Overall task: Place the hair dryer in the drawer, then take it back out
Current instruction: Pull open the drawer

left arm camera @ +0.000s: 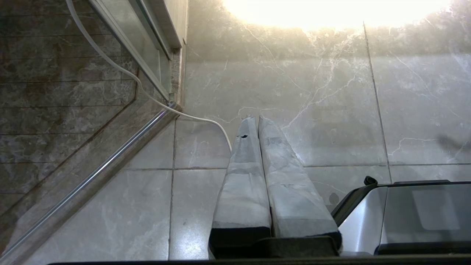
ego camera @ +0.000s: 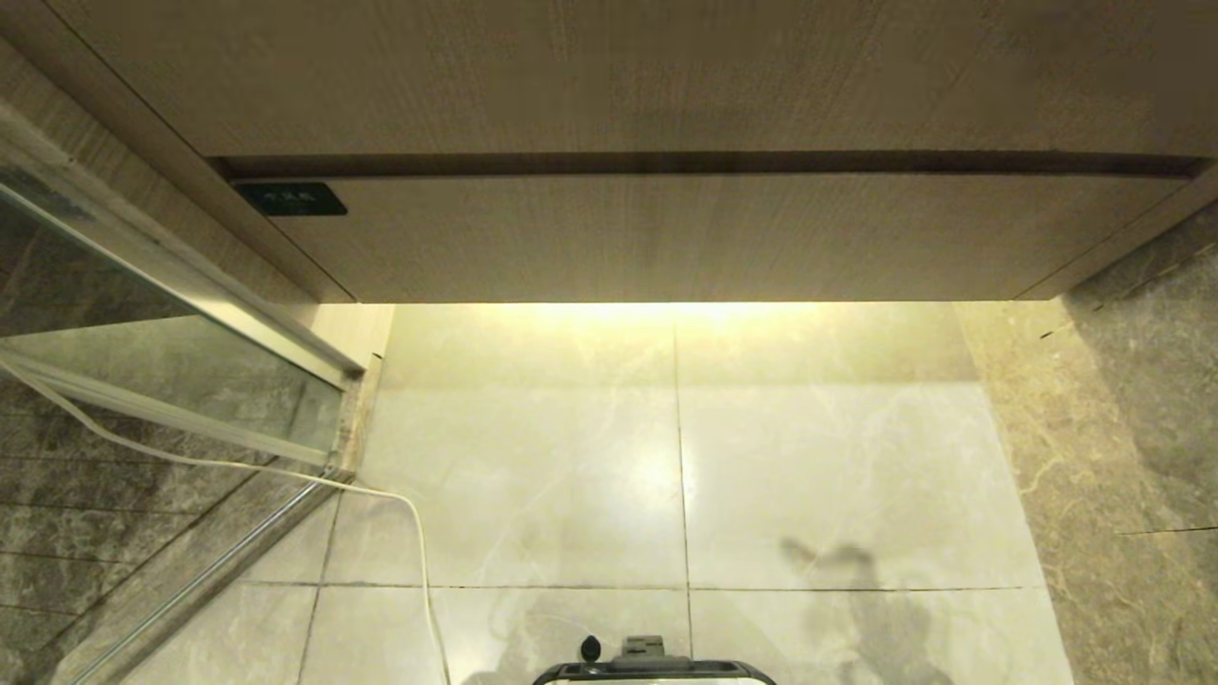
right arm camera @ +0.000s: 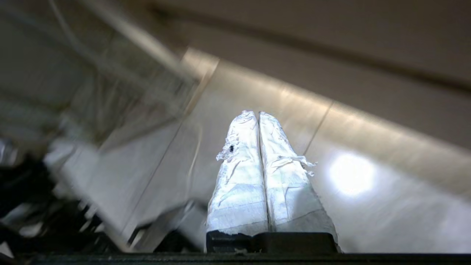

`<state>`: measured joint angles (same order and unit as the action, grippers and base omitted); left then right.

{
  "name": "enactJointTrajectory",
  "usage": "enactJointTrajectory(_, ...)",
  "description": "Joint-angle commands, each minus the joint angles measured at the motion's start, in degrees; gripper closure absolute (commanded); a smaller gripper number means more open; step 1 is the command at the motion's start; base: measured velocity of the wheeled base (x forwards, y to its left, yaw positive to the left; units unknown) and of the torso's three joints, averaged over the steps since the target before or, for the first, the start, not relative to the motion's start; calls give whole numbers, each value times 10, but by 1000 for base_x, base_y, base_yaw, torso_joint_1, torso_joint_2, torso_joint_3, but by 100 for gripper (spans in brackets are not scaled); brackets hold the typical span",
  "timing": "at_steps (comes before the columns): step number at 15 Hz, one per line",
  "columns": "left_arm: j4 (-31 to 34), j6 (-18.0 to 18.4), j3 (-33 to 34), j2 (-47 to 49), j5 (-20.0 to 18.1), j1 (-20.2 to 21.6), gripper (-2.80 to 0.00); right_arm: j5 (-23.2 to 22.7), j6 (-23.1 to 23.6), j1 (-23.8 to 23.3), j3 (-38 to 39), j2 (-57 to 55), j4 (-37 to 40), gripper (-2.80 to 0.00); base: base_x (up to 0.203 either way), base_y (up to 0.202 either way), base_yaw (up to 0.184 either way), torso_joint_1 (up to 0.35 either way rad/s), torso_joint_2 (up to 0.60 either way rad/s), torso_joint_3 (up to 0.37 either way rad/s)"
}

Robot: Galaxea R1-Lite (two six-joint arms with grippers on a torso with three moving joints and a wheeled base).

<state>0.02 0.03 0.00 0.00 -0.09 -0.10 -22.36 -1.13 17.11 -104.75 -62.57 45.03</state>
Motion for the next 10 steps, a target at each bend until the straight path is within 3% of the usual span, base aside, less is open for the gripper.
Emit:
enactJointTrajectory(1,0,0,1,0,0,0,0,-22,25,51,-23,-128,51,0,0,0,0,0,0,0)
enactJointTrajectory(3,0,1,1,0,0,0,0,-32,85,66,19,-159,52,0,0,0,0,0,0,0)
enactJointTrajectory(5,0,0,1,0,0,0,0,-34,113,67,58,-183,50,0,0,0,0,0,0,0)
enactJointTrajectory(6,0,0,1,0,0,-1,0,-28,159,66,71,-198,52,0,0,0,0,0,0,0)
enactJointTrajectory(7,0,0,0,0,0,0,0,1,205,66,86,-210,53,0,0,0,0,0,0,0)
enactJointTrajectory(9,0,0,1,0,0,0,0,136,303,66,122,-232,39,0,0,0,0,0,0,0)
enactJointTrajectory(10,0,0,1,0,0,-1,0,187,377,66,139,-243,10,0,0,0,0,0,0,0)
